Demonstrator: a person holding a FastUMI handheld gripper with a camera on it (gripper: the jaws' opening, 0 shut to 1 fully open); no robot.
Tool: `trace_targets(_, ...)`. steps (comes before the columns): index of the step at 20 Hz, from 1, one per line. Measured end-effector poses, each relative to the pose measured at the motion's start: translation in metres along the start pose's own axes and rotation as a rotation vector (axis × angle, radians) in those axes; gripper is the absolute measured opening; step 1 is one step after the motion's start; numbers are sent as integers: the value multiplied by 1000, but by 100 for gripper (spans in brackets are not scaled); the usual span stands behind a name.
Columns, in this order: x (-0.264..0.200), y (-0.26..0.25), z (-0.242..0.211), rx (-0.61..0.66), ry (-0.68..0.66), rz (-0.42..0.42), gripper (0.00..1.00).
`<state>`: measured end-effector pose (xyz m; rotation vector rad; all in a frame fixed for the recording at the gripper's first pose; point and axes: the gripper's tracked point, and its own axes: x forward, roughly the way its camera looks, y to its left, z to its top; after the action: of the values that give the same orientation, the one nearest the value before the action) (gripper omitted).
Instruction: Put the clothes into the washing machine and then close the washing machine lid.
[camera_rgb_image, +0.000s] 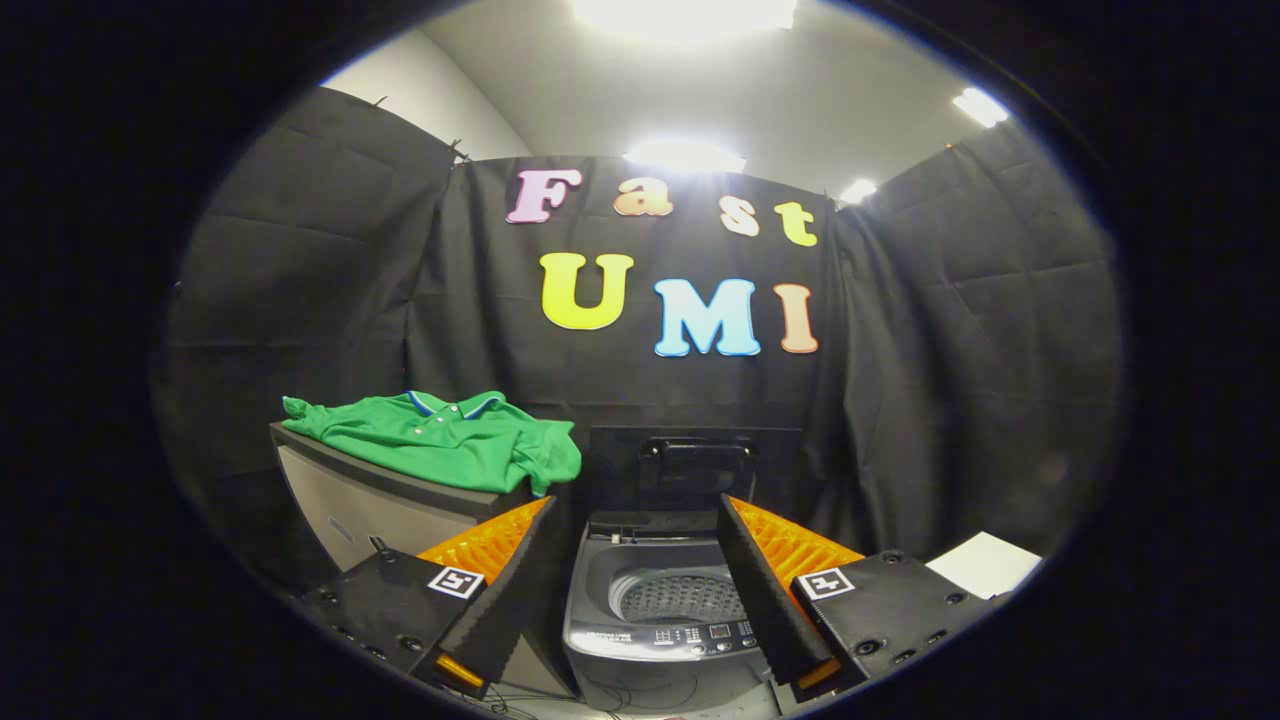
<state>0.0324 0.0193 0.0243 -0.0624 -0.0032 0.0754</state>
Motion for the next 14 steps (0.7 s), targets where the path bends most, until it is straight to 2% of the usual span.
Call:
trace_targets(7,42,61,41,94,22,115,98)
trace_targets(14,87,124,66,116,93,215,98)
